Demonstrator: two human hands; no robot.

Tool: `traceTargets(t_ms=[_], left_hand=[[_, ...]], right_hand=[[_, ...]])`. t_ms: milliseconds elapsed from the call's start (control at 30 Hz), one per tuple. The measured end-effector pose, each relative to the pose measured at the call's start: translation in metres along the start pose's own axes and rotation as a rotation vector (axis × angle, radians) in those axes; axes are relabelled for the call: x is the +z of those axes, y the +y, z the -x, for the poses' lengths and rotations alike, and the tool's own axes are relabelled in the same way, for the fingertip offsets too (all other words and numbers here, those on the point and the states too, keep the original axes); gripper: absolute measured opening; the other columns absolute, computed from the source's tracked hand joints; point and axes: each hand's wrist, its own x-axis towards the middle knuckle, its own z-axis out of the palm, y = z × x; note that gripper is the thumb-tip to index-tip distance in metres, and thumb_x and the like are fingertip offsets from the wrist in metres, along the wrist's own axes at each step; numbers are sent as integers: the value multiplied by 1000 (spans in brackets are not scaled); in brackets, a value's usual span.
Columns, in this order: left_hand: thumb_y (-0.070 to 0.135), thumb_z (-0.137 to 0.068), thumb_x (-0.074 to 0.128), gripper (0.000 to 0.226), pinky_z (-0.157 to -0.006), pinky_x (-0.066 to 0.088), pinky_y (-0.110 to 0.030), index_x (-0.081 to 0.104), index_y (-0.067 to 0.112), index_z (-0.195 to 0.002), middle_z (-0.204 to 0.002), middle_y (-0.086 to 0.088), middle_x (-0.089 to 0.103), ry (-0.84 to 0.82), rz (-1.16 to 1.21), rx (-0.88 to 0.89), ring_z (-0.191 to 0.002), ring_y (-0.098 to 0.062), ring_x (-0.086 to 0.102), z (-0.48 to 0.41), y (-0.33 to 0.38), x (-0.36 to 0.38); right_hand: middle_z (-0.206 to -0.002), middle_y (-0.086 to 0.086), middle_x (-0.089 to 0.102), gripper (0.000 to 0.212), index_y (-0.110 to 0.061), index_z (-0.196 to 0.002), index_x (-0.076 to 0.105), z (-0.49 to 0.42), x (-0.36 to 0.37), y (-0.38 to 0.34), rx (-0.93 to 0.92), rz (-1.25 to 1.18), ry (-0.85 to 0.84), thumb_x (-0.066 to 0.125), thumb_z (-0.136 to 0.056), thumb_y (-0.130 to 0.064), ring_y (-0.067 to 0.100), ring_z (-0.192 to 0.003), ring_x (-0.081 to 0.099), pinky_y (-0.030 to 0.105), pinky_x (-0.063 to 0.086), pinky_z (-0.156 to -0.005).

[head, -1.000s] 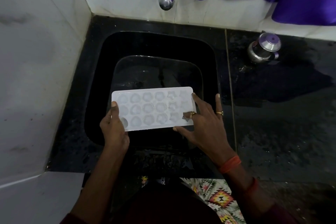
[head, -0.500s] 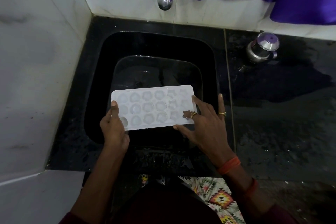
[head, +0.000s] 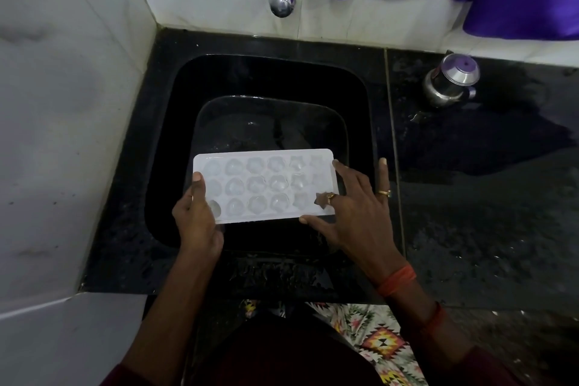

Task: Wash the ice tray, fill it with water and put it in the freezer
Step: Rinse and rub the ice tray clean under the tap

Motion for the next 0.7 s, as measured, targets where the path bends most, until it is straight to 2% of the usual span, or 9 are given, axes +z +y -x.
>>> traceTargets(t_ms=[267, 500, 700], left_hand=[[36, -101, 58, 25, -70, 64, -39, 72, 16, -93, -84, 4, 78, -6, -8, -8, -83, -19, 75, -2, 0, 1], [36, -102, 58, 27, -75, 63, -43, 73, 16, -92, -91, -1, 78, 4, -18, -8, -91, -26, 75, -4, 0, 2], [35, -101, 59, 25, -73, 63, -40, 72, 16, -91, -84, 3, 78, 18, -9, -18, -87, -23, 75, -4, -1, 2]], right_hand=[[-140, 1, 58, 46, -31, -87, 79, 0, -2, 3, -11, -29, 87, 72, -69, -73, 21, -126, 56, 59, 7, -123], [-143, 2, 55, 51, -36, -92, 79, -1, 2, 3, 14, -16, 15, 58, -74, -80, 21, -130, 51, 56, -3, -124], [-132, 0, 63, 49, -32, -86, 79, -2, 3, 3, 19, -35, 95, 72, -67, -76, 21, -120, 59, 58, 5, -124]])
